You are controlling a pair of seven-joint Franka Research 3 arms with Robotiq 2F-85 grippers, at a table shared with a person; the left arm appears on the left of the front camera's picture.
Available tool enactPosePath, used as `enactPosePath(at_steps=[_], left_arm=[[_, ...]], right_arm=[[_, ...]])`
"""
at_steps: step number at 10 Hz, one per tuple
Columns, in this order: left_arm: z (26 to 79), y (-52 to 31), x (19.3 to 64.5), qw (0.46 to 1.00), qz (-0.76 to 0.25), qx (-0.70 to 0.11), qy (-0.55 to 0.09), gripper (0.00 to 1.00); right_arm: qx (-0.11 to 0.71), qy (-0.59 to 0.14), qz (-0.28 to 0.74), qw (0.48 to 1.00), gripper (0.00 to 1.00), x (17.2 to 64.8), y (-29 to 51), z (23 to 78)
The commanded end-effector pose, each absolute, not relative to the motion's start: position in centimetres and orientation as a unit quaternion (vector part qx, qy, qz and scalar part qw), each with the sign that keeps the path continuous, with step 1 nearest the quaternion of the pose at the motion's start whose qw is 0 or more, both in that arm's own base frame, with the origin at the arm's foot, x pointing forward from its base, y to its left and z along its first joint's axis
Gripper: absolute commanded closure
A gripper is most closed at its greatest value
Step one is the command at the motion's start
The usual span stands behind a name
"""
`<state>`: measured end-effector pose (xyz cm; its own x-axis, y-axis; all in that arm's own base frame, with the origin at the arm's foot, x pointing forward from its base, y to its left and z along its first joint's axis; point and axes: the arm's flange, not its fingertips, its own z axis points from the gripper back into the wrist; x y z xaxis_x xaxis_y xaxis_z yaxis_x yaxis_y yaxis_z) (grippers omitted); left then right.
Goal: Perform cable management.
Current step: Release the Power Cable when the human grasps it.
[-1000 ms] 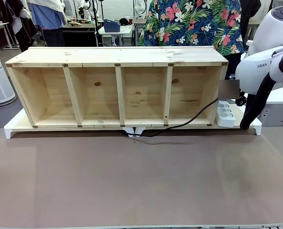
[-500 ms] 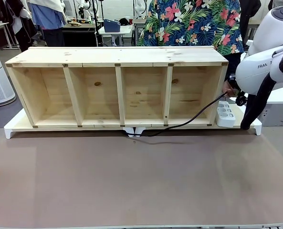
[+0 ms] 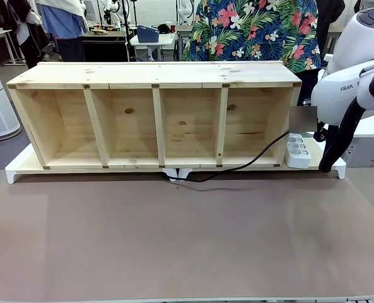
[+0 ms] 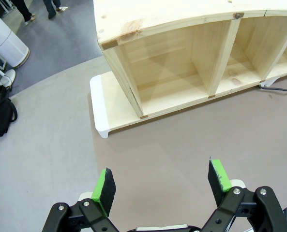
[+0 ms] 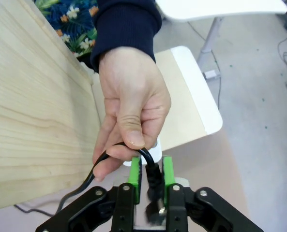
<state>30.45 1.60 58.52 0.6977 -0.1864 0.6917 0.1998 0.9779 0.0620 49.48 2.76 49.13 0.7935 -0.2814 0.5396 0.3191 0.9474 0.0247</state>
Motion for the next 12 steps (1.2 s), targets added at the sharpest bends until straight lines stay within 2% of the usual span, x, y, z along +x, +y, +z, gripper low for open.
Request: enactPosePath(at_steps=[1, 2, 3, 4, 5, 6, 7, 8, 12], left_arm=[[58.49, 1.75, 30.44, 0.922, -0.103, -0.011, -0.372, 0.0], [58.49, 1.75, 30.44, 0.922, -0.103, -0.011, -0.372, 0.0], [58.49, 1.75, 30.44, 0.922, -0.103, -0.011, -0.372, 0.0], [58.49, 1.75, 30.44, 0.922, -0.103, -0.011, -0.372, 0.0], [58.49, 1.75, 30.44, 0.922, -0.103, -0.011, -0.372, 0.0], [58.49, 1.75, 30.44, 0.922, -0.103, -0.011, -0.372, 0.0], [58.49, 1.75, 30.44, 0.922, -0.103, -0.011, -0.372, 0.0], [58.49, 1.75, 30.44, 0.922, -0.103, -0.011, -0.372, 0.0], [58.49, 1.75, 30.44, 0.922, -0.103, -0.011, -0.372, 0.0]], right_arm=[[-0.023, -0.253, -0.147, 0.956, 0.47, 49.48, 2.85, 49.56], [-0.024, -0.252, -0.145, 0.956, 0.46, 49.48, 2.85, 49.62], [-0.024, -0.251, -0.143, 0.957, 0.52, 49.43, 2.87, 49.62], [-0.024, -0.249, -0.141, 0.958, 0.27, 49.4, 2.91, 49.74], [-0.025, -0.25, -0.14, 0.958, 0.32, 49.4, 2.91, 49.8], [-0.026, -0.25, -0.14, 0.958, 0.07, 49.37, 2.88, 49.84], [-0.026, -0.251, -0.139, 0.958, 0.12, 49.34, 2.91, 49.86], [-0.027, -0.25, -0.138, 0.958, 0.0, 49.34, 2.95, 49.85], [-0.029, -0.25, -0.137, 0.958, 0.0, 49.41, 3.2, 49.96]])
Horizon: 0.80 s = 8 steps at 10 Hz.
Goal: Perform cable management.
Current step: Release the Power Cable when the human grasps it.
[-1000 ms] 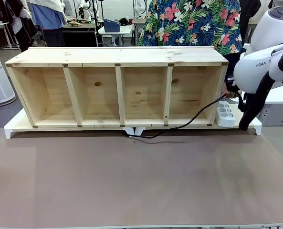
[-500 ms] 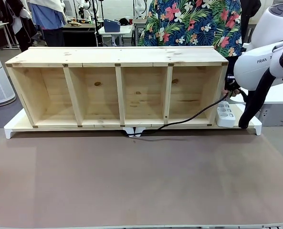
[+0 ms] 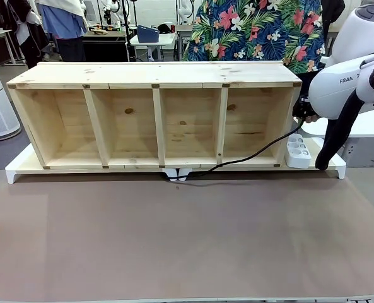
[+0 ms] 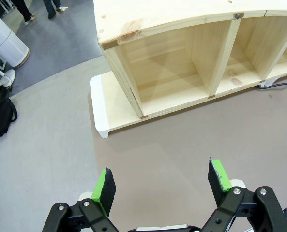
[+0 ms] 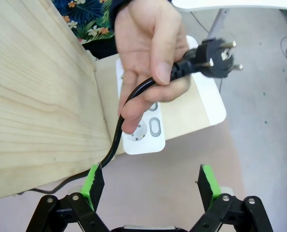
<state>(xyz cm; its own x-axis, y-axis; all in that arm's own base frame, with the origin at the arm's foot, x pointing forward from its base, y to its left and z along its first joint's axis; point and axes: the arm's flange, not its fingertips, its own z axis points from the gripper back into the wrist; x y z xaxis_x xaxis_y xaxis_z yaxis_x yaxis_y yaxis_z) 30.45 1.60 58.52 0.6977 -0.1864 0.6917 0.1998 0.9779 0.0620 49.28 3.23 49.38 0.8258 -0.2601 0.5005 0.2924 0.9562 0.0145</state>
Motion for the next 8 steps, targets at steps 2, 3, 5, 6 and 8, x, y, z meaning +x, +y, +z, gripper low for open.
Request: enactPosePath(at_steps=[2, 3, 5, 6, 8], left_arm=[[58.49, 1.75, 30.44, 0.922, -0.103, -0.011, -0.372, 0.0], [58.49, 1.75, 30.44, 0.922, -0.103, -0.011, -0.372, 0.0], [58.49, 1.75, 30.44, 0.922, -0.103, -0.011, -0.372, 0.0], [58.49, 1.75, 30.44, 0.922, -0.103, -0.011, -0.372, 0.0], [58.49, 1.75, 30.44, 0.922, -0.103, -0.011, -0.372, 0.0]], right_arm=[[-0.028, -0.281, -0.134, 0.95, 0.0, 49.29, 3.36, 49.94], [-0.032, -0.257, -0.144, 0.955, 0.0, 49.27, 3.28, 49.37], [-0.032, -0.257, -0.144, 0.955, 0.0, 49.27, 3.28, 49.37], [-0.032, -0.257, -0.144, 0.955, 0.0, 49.27, 3.28, 49.37], [-0.032, -0.257, -0.144, 0.955, 0.0, 49.27, 3.28, 49.37]])
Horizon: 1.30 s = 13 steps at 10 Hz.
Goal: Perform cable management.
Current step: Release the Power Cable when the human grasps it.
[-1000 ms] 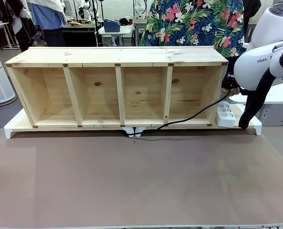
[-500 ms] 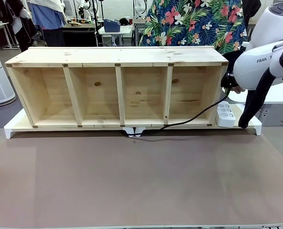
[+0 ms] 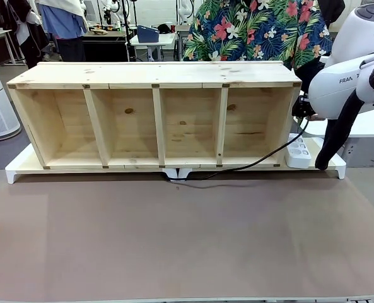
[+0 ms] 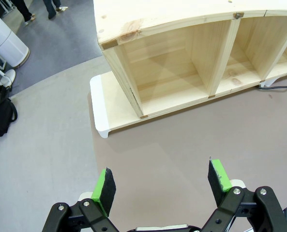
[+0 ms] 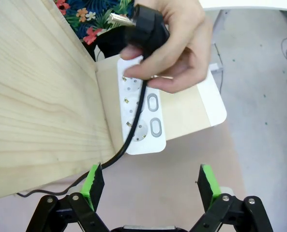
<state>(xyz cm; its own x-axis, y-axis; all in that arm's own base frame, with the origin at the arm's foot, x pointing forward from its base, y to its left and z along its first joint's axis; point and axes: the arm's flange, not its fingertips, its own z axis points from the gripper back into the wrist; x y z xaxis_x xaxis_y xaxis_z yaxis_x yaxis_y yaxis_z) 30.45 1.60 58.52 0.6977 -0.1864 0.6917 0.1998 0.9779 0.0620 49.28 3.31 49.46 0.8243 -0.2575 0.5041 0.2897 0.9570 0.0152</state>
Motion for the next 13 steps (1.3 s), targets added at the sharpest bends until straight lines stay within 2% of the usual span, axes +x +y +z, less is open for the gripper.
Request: enactPosePath(at_steps=[1, 13], left_arm=[[58.49, 1.75, 30.44, 0.922, -0.103, -0.011, -0.372, 0.0], [58.49, 1.75, 30.44, 0.922, -0.103, -0.011, -0.372, 0.0]], right_arm=[[-0.032, -0.257, -0.144, 0.955, 0.0, 49.27, 3.28, 49.37], [-0.032, -0.257, -0.144, 0.955, 0.0, 49.27, 3.28, 49.37]])
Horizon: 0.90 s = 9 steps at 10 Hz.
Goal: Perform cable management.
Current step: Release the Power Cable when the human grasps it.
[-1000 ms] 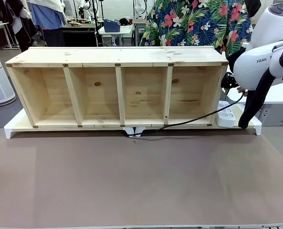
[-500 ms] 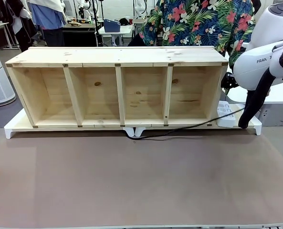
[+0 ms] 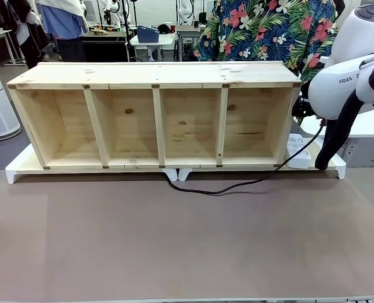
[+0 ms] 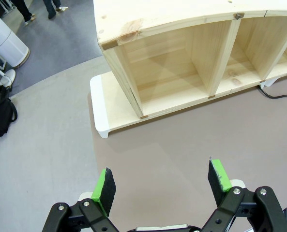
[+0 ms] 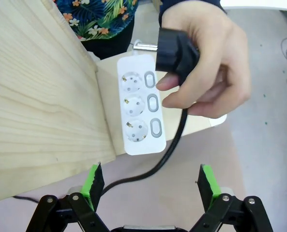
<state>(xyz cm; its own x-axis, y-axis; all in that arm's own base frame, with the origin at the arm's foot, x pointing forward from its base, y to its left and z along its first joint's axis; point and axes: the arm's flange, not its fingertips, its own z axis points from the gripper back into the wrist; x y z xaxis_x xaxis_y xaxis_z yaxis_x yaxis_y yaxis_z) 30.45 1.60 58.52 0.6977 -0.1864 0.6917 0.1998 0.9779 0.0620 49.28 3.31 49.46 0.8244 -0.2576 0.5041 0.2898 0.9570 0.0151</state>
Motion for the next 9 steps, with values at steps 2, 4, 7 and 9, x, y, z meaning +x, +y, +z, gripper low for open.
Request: enactPosePath(at_steps=[2, 4, 7, 9], left_arm=[[58.49, 1.75, 30.44, 0.922, -0.103, -0.011, -0.372, 0.0], [58.49, 1.75, 30.44, 0.922, -0.103, -0.011, -0.372, 0.0], [58.49, 1.75, 30.44, 0.922, -0.103, -0.011, -0.372, 0.0], [58.49, 1.75, 30.44, 0.922, -0.103, -0.011, -0.372, 0.0]], right_arm=[[-0.032, -0.257, -0.144, 0.955, 0.0, 49.27, 3.28, 49.37], [-0.032, -0.257, -0.144, 0.955, 0.0, 49.27, 3.28, 49.37], [-0.032, -0.257, -0.144, 0.955, 0.0, 49.27, 3.28, 49.37], [-0.032, -0.257, -0.144, 0.955, 0.0, 49.27, 3.28, 49.37]])
